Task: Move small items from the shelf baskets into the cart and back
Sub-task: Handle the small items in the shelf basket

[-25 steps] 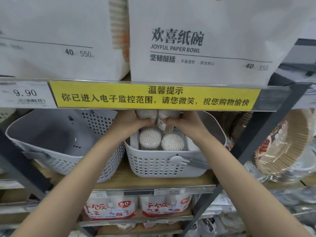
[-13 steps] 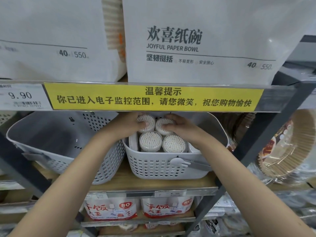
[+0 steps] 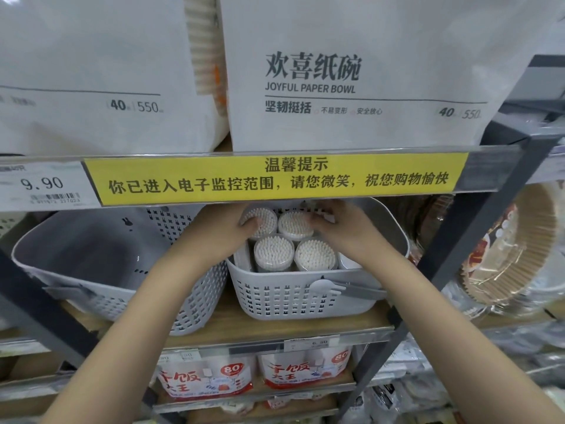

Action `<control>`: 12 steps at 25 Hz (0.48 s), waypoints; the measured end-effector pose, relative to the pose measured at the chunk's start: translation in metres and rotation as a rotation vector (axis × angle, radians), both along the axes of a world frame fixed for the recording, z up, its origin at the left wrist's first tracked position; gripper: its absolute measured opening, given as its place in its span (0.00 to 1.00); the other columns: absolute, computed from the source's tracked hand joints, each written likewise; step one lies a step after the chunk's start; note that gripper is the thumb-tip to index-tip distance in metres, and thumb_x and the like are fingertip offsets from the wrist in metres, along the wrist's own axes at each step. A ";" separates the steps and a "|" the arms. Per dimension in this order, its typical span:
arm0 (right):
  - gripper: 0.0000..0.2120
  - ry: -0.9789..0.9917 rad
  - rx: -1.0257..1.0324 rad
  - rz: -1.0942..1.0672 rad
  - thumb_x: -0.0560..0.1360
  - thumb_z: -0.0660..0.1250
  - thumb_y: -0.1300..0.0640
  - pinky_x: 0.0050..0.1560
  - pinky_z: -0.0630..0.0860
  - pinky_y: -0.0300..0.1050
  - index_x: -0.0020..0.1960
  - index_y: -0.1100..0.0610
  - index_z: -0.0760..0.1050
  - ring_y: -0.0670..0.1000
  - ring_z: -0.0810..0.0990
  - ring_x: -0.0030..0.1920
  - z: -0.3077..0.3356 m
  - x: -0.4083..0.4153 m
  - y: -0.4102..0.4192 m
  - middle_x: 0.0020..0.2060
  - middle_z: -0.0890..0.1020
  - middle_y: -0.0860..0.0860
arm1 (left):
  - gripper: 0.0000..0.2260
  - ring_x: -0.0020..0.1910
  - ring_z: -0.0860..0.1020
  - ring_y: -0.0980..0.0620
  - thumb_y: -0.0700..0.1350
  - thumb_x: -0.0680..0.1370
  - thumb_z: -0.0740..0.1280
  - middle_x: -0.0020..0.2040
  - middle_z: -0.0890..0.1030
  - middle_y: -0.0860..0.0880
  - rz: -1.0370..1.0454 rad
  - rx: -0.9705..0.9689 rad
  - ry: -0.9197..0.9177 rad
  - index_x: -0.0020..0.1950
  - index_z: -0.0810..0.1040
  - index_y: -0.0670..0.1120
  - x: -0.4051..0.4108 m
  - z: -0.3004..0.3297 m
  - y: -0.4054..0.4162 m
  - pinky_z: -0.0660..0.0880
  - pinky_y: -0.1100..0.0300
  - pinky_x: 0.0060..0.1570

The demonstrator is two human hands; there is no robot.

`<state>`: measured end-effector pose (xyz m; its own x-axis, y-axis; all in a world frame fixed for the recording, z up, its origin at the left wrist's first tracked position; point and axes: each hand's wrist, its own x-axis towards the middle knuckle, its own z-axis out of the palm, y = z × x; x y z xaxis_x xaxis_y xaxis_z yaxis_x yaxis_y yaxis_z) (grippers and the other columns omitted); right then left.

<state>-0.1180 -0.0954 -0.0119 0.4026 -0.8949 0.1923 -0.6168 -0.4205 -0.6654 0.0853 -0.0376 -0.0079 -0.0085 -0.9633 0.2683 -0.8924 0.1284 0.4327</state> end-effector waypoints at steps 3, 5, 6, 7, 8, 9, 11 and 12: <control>0.17 0.159 -0.372 -0.004 0.78 0.63 0.52 0.49 0.70 0.46 0.64 0.57 0.73 0.56 0.75 0.59 0.012 -0.027 0.042 0.60 0.77 0.55 | 0.18 0.59 0.75 0.44 0.47 0.80 0.62 0.62 0.78 0.45 -0.001 -0.096 -0.172 0.70 0.70 0.47 -0.011 0.010 0.025 0.68 0.60 0.49; 0.17 0.244 -0.509 0.028 0.77 0.59 0.51 0.51 0.72 0.47 0.62 0.57 0.74 0.55 0.76 0.56 0.010 -0.051 0.075 0.57 0.78 0.53 | 0.17 0.56 0.78 0.43 0.48 0.78 0.61 0.59 0.79 0.45 -0.138 -0.187 -0.236 0.66 0.74 0.44 -0.028 0.013 0.043 0.74 0.54 0.51; 0.17 0.285 -0.538 0.009 0.77 0.58 0.51 0.53 0.71 0.45 0.61 0.57 0.74 0.53 0.76 0.56 0.004 -0.065 0.089 0.57 0.78 0.52 | 0.18 0.56 0.78 0.44 0.49 0.77 0.60 0.59 0.79 0.45 -0.210 -0.209 -0.246 0.64 0.75 0.44 -0.039 0.013 0.051 0.75 0.53 0.52; 0.17 0.307 -0.533 -0.039 0.77 0.58 0.51 0.56 0.70 0.43 0.61 0.58 0.75 0.52 0.75 0.58 -0.004 -0.083 0.104 0.58 0.78 0.52 | 0.18 0.56 0.77 0.46 0.49 0.76 0.60 0.59 0.79 0.46 -0.283 -0.220 -0.246 0.63 0.75 0.44 -0.054 0.011 0.057 0.75 0.53 0.53; 0.17 0.304 -0.505 -0.097 0.77 0.58 0.52 0.58 0.68 0.42 0.61 0.58 0.75 0.50 0.75 0.59 -0.013 -0.101 0.118 0.58 0.78 0.51 | 0.17 0.57 0.76 0.48 0.48 0.76 0.60 0.59 0.79 0.47 -0.347 -0.230 -0.237 0.63 0.75 0.44 -0.069 0.007 0.061 0.74 0.54 0.54; 0.17 0.280 -0.455 -0.158 0.77 0.58 0.52 0.60 0.67 0.39 0.61 0.58 0.75 0.48 0.74 0.59 -0.022 -0.119 0.131 0.58 0.78 0.50 | 0.17 0.57 0.75 0.49 0.48 0.77 0.61 0.59 0.78 0.48 -0.412 -0.238 -0.221 0.63 0.75 0.44 -0.085 0.003 0.065 0.72 0.55 0.55; 0.17 0.209 -0.328 -0.311 0.77 0.58 0.51 0.59 0.66 0.33 0.62 0.55 0.74 0.42 0.73 0.57 -0.041 -0.156 0.159 0.58 0.76 0.45 | 0.17 0.57 0.73 0.52 0.48 0.77 0.60 0.60 0.77 0.49 -0.551 -0.247 -0.171 0.64 0.74 0.45 -0.123 -0.009 0.069 0.69 0.59 0.56; 0.16 0.193 -0.264 -0.399 0.78 0.58 0.50 0.58 0.65 0.29 0.62 0.53 0.73 0.38 0.71 0.55 -0.052 -0.175 0.175 0.57 0.75 0.42 | 0.17 0.58 0.72 0.53 0.48 0.77 0.59 0.60 0.77 0.50 -0.622 -0.226 -0.142 0.64 0.73 0.45 -0.145 -0.017 0.071 0.68 0.60 0.56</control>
